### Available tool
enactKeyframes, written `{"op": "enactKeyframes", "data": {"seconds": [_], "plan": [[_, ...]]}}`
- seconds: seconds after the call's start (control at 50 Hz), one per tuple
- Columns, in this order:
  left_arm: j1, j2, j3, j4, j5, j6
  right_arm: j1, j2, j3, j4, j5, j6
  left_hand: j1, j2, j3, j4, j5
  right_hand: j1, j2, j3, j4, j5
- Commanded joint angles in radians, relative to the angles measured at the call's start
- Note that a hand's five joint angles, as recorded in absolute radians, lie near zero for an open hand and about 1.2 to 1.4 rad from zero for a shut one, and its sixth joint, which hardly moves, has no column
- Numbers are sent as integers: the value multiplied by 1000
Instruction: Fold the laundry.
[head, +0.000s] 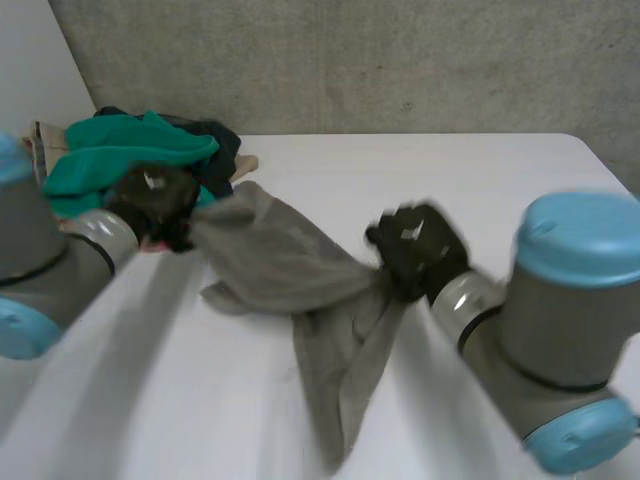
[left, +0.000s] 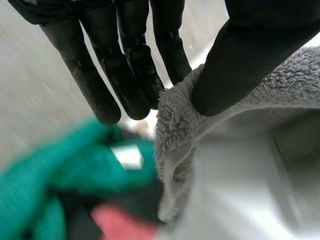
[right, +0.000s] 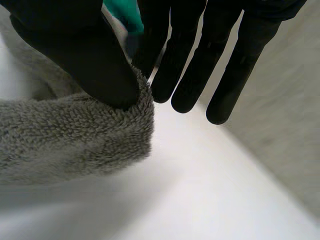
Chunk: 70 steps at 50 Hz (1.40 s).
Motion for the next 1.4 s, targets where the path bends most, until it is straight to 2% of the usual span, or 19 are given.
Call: {"op": "enactKeyframes", "data": {"seconds": [0.02, 0.12, 0.18, 0.26, 0.32, 0.4, 0.46, 0.5, 0.6, 0.68, 0.76, 0.86, 0.98, 1.04, 1.12, 1.14, 1.18, 1.28, 1.4], "plan": [[-22, 326, -39, 3, 1, -184, -106, -149, -132, 15, -7, -185, 275, 206, 212, 201, 249, 307, 224, 215, 208, 252], [-43, 418, -80, 1, 8, -236, -121, -136, -239, -7, -52, -257, 275, 206, 212, 201, 249, 307, 224, 215, 208, 252], [-71, 417, -115, 6, 8, -238, -115, -44, -281, -25, -127, -283, 275, 206, 212, 201, 249, 307, 224, 215, 208, 252], [-117, 374, -137, 30, -6, -236, -123, 85, -296, -16, -202, -316, 275, 206, 212, 201, 249, -915, -998, -1007, -1014, -969], [-149, 325, -121, 27, -23, -236, -129, 119, -294, -12, -163, -316, 275, 206, 212, 201, 249, -915, -998, -1007, -1014, -969], [-180, 317, -100, 27, -69, -236, -146, 107, -255, -10, -19, -253, 275, 206, 212, 201, 249, -915, -998, -1007, -1014, -969], [-208, 323, -54, 26, -97, -238, -189, -8, -178, 16, 124, -115, 275, 206, 212, 201, 249, -915, -998, -1007, -1014, -969], [-214, 328, -37, 26, -100, -238, -221, -59, -149, 37, 144, -52, 275, 206, 212, 201, 249, -915, -998, -1007, -1014, -969], [-246, 341, 27, 14, -103, -242, -313, -88, -66, 191, 91, 81, 275, 206, 212, 201, 249, -915, -998, -1007, -1014, -969], [-269, 341, 75, -6, -106, -244, -362, -85, 20, 295, -44, 164, 275, 206, 212, 201, 249, -915, -998, -1007, -1014, -969], [-290, 338, 121, -29, -112, -246, -390, -73, 109, 251, -118, 242, 275, 206, 212, 201, 249, -915, -998, -1007, -1014, -969], [-318, 329, 176, -36, -147, -246, -378, 41, 166, 98, -113, 350, 275, 206, 212, 201, 249, -915, -998, -1007, -1014, -969], [-350, 329, 230, -36, -176, -246, -361, 148, 129, -21, -58, 355, 275, 206, 212, 201, 249, -915, -998, -1007, -1014, -969], [-350, 332, 236, -36, -178, -246, -338, 211, 72, -54, 2, 342, 275, 206, 212, 201, 249, -665, -748, -757, -764, -719], [-350, 340, 234, -39, -186, -247, -324, 265, 6, -56, 83, 316, 275, 206, 212, 201, 249, -8, -90, -100, -107, -62], [-352, 340, 230, -42, -198, -247, -327, 259, -7, -55, 100, 310, 275, 206, 212, 201, 249, 304, 221, 212, 205, 249], [-350, 340, 225, -43, -209, -247, -329, 251, -6, -56, 108, 310, 275, 206, 212, 201, 249, 307, 224, 215, 208, 252], [-329, 346, 204, -55, -245, -246, -335, 51, 41, -41, 88, 269, 275, 206, 212, 201, 249, 307, 224, 215, 208, 252], [-165, 386, 141, -143, -244, -229, -417, -269, 39, 138, -41, -88, 275, 206, 212, 201, 249, 307, 224, 215, 208, 252]]}}
